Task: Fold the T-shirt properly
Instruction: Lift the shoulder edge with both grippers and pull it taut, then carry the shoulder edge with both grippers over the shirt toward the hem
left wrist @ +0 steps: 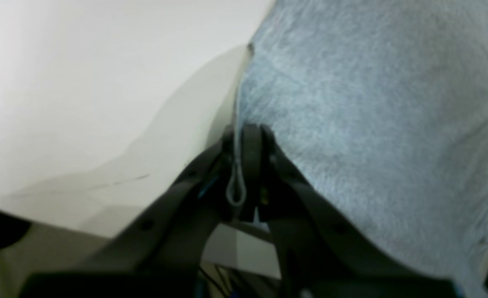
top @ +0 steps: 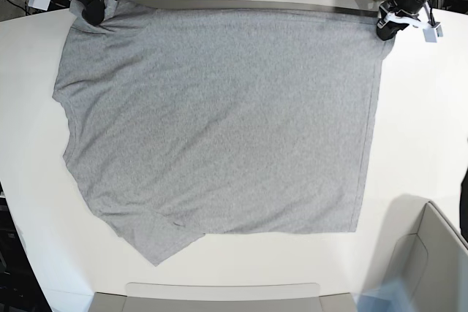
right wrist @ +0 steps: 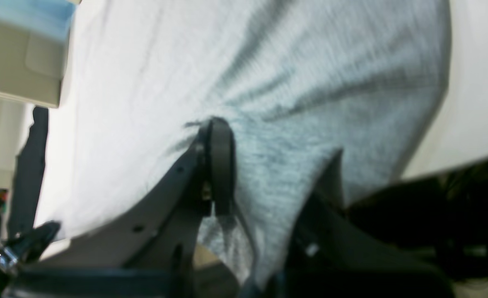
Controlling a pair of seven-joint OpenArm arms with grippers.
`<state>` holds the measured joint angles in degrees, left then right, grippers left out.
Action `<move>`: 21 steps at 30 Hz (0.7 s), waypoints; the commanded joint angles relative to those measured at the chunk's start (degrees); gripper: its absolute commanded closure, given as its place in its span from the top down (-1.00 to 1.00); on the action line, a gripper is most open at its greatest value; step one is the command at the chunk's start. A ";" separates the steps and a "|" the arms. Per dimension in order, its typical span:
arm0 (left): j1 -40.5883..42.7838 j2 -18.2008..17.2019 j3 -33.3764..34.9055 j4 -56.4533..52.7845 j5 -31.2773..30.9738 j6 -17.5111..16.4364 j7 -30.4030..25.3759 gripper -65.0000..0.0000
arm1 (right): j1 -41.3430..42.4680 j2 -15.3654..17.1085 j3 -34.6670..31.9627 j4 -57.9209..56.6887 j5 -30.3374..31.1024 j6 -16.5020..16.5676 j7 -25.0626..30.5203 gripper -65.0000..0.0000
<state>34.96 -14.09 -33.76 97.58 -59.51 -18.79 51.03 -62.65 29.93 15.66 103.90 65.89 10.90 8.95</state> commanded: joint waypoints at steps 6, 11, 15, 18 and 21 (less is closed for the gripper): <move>-1.25 -0.73 -0.31 1.45 -0.05 -0.51 1.68 -1.00 | 3.71 -2.20 4.95 3.22 -3.60 0.58 -8.99 -1.00; -8.02 -0.73 -0.31 1.19 0.03 -0.42 7.30 -1.00 | 10.57 -3.43 7.86 3.31 -5.89 0.66 -18.66 -1.00; -13.20 -0.73 -0.31 1.10 0.12 -0.33 10.73 -1.00 | 16.54 -3.60 8.12 4.37 -10.11 0.58 -25.79 -1.00; -16.89 -0.73 -0.13 0.31 1.53 2.83 12.05 -1.00 | 20.85 -4.75 8.12 4.54 -12.39 0.58 -30.18 -1.00; -21.29 -0.46 -0.04 -2.15 4.25 3.97 13.11 -1.00 | 25.77 -5.19 8.12 4.54 -15.38 0.58 -35.10 -1.00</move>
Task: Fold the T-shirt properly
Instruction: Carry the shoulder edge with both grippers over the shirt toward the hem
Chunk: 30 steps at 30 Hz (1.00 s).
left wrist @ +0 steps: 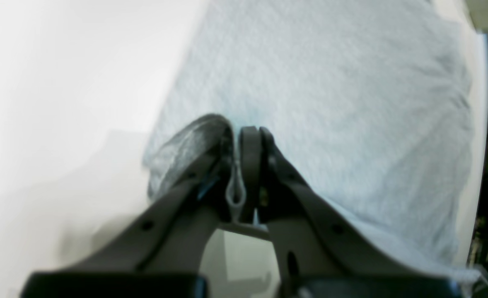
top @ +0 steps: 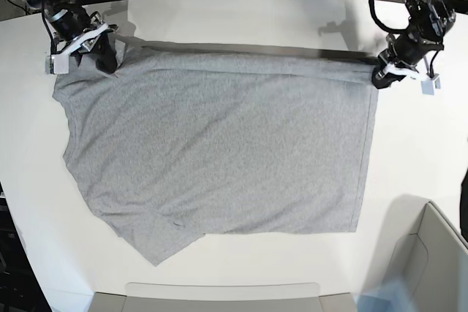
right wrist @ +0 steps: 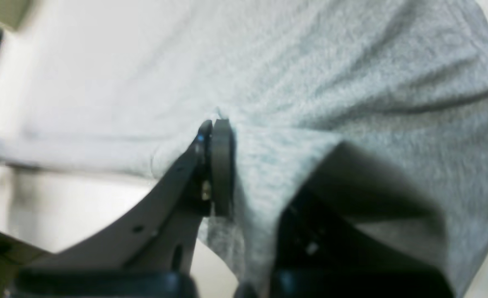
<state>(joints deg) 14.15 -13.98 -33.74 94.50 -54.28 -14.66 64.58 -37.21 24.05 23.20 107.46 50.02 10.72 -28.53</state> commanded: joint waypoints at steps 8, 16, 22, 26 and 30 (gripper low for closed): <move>-9.01 -0.84 0.11 -2.41 1.49 0.02 1.67 -1.00 | 13.43 -0.45 0.58 0.54 -7.95 0.75 -7.29 -1.00; -18.94 -0.66 5.91 -10.76 9.84 0.02 1.75 -1.00 | 24.77 -2.21 0.49 -4.21 -15.34 1.10 -13.53 -1.00; -23.60 -0.92 5.91 -16.65 10.19 0.02 1.40 -1.00 | 30.57 -2.21 0.23 -10.62 -19.21 1.28 -13.36 -1.00; -26.33 -1.28 6.00 -19.47 10.28 0.02 1.23 -1.00 | 35.15 -2.21 0.14 -15.28 -21.76 4.09 -13.36 -1.00; -28.97 -2.33 6.00 -22.19 10.28 0.02 1.23 -1.00 | 39.45 -3.35 -0.30 -19.24 -25.54 7.26 -13.62 -1.00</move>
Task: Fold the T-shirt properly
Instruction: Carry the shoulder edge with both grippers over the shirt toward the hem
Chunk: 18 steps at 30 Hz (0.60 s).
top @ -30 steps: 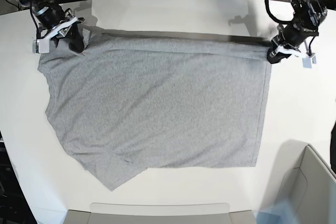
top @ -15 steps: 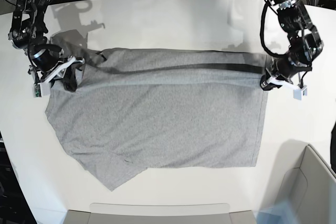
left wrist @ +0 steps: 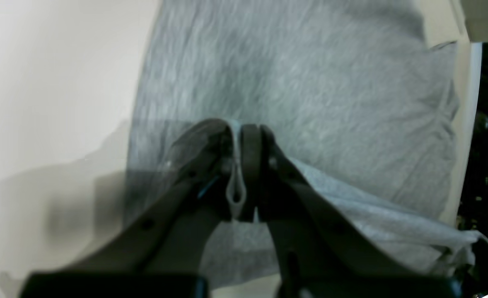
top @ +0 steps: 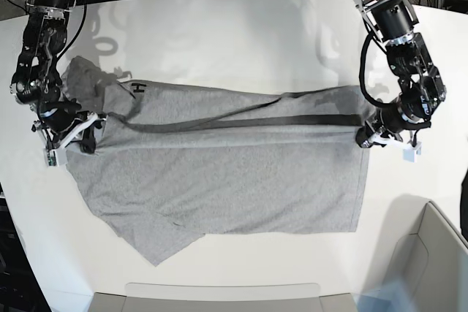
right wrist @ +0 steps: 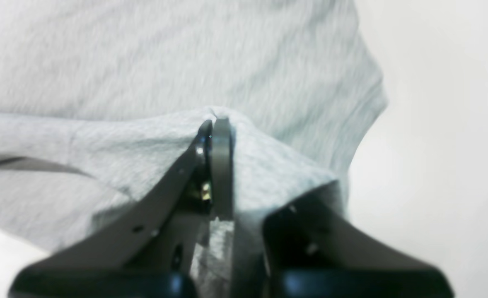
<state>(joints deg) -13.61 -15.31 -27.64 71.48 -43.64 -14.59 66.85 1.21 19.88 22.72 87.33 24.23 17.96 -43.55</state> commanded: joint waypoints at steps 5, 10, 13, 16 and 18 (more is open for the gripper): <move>-4.20 -3.81 4.12 -5.24 -0.36 -0.05 -4.48 -1.00 | 5.51 0.30 -3.60 -3.33 -5.20 0.46 1.75 -1.00; -6.39 -5.66 9.92 -10.16 -0.36 -0.05 -9.40 -1.00 | 8.68 -1.02 -5.45 -6.93 -5.64 0.46 1.84 -1.00; -7.27 -6.62 9.84 -12.01 -0.45 -0.05 -10.98 -1.00 | 10.17 -1.29 -5.53 -8.60 -5.64 0.46 1.84 -1.00; -7.27 -7.15 10.28 -12.27 -0.45 -0.05 -11.86 -1.00 | 11.93 -1.55 -6.50 -10.63 -5.72 0.46 1.84 -1.00; -7.27 -7.06 10.54 -12.19 -0.45 -0.05 -11.07 -1.00 | 12.81 -1.55 -6.68 -11.59 -5.72 0.20 1.84 -1.00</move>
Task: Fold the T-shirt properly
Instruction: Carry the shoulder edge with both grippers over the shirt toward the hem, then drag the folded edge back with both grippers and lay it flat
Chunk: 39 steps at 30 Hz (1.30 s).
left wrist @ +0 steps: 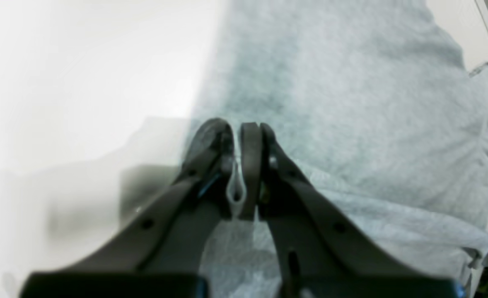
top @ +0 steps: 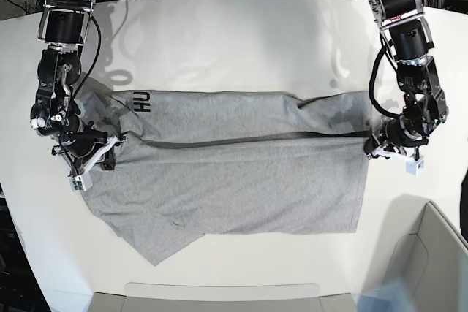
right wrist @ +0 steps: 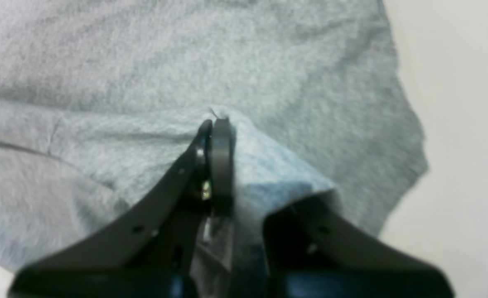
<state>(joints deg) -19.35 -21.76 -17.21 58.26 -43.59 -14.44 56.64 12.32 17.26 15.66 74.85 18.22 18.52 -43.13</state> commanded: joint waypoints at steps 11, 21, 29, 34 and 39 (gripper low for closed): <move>0.15 -0.53 2.75 8.60 -0.76 -0.20 -0.07 -0.28 | 0.21 0.99 0.74 5.28 0.90 -0.11 0.98 -0.06; 9.64 -0.35 -1.73 19.50 -0.76 -0.20 4.59 -0.28 | -15.96 0.90 11.72 17.77 11.01 -0.11 0.81 -0.06; 13.60 -0.44 -4.46 20.03 -0.49 -0.20 4.59 -0.28 | -21.06 1.43 18.41 13.02 11.36 -0.02 1.33 -0.06; 13.60 -0.70 -2.61 17.92 -0.49 -0.20 4.68 -0.28 | -20.18 2.83 18.41 8.27 11.36 -0.02 1.33 -0.06; 13.51 -0.88 -0.77 15.10 -0.41 -0.20 4.68 -0.28 | -20.10 3.10 18.41 6.07 11.28 -0.02 1.33 -0.06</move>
<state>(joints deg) -4.97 -21.74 -17.93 72.84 -43.70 -14.46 61.45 -8.47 19.16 33.74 79.92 28.73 18.24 -43.13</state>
